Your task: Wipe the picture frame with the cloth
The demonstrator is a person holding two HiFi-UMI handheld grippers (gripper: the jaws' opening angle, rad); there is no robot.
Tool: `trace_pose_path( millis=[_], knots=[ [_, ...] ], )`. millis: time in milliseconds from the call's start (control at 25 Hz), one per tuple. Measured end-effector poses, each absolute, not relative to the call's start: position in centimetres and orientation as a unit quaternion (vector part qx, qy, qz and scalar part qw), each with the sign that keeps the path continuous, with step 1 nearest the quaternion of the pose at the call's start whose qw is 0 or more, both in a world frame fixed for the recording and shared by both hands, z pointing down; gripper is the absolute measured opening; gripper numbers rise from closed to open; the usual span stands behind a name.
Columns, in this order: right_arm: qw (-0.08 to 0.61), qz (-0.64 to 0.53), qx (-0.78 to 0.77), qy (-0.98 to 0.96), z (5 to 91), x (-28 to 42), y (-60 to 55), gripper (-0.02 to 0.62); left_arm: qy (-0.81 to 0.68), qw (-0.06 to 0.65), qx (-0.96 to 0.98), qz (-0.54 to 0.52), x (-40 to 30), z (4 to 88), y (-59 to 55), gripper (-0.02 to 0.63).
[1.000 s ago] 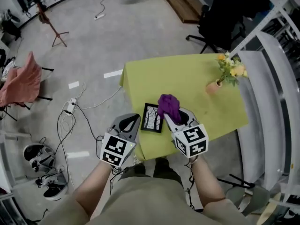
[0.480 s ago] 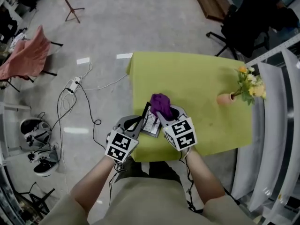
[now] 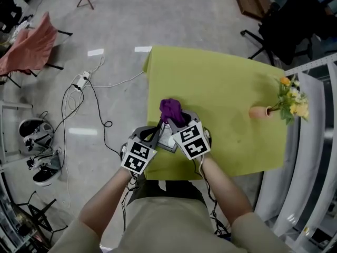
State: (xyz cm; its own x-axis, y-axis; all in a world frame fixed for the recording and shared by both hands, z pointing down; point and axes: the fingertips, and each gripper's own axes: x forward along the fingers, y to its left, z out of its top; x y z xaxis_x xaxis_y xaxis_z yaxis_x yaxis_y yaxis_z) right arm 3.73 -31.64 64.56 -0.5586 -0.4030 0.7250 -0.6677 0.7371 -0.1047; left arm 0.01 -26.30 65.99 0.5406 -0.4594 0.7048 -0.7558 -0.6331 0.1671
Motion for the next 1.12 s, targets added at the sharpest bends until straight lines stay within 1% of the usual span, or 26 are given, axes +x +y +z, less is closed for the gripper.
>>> trace_pose_path(
  millis=[200,360,520,720,960,1120],
  knots=[
    [0.388,0.162,0.297,-0.857,66.8,3.2,-31.3,0.124,-0.353,0.247,0.838,0.335,-0.2,67.9,-25.8,0.008],
    [0.422,0.128,0.287,-0.850,67.8,3.9,-30.7,0.121,-0.347,0.264,0.839,0.325,-0.3,68.0,-25.8,0.008],
    [0.459,0.095,0.279,-0.838,68.2,5.0,-29.9,0.118,-0.336,0.260,0.841,0.334,-0.3,68.0,-25.7,0.008],
    [0.478,0.108,0.284,-0.824,68.4,7.6,-28.7,0.115,-0.338,0.256,0.843,0.330,-0.3,68.0,-25.7,0.008],
    [0.468,0.153,0.327,-0.807,66.8,10.9,-27.9,0.114,-0.343,0.266,0.841,0.322,-0.2,68.0,-25.8,0.008],
    [0.388,0.180,0.350,-0.833,63.1,9.7,-27.8,0.110,-0.335,0.274,0.844,0.315,-0.2,67.7,-25.1,0.008]
  ],
)
